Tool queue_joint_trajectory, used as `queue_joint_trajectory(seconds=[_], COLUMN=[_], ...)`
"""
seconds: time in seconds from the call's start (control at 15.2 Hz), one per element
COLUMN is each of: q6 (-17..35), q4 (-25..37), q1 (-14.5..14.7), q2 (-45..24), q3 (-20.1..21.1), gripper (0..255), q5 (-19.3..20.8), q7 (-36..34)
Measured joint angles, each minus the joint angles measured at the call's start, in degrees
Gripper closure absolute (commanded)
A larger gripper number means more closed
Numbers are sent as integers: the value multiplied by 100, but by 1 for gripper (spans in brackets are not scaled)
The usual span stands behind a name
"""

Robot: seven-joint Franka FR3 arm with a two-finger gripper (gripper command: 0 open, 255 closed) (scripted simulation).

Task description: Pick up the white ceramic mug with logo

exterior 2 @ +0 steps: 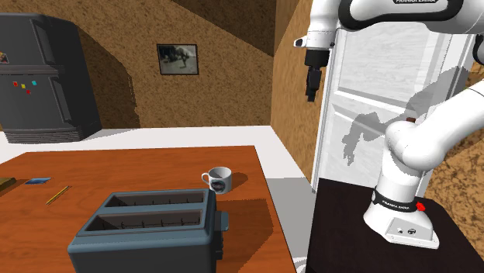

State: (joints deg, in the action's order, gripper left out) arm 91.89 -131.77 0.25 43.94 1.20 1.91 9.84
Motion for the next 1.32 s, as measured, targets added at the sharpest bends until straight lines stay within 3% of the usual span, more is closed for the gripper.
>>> queue_joint_trajectory(seconds=[0.26,1.06,1.32], q6=[372,2367,2920], q4=[-113,-82,252], q1=[4,35,46], q2=[-274,-2343,-3240], q3=[-1,-10,-11], gripper=[0,0,0], q5=[-29,-195,-253], q7=[-24,-88,-84])
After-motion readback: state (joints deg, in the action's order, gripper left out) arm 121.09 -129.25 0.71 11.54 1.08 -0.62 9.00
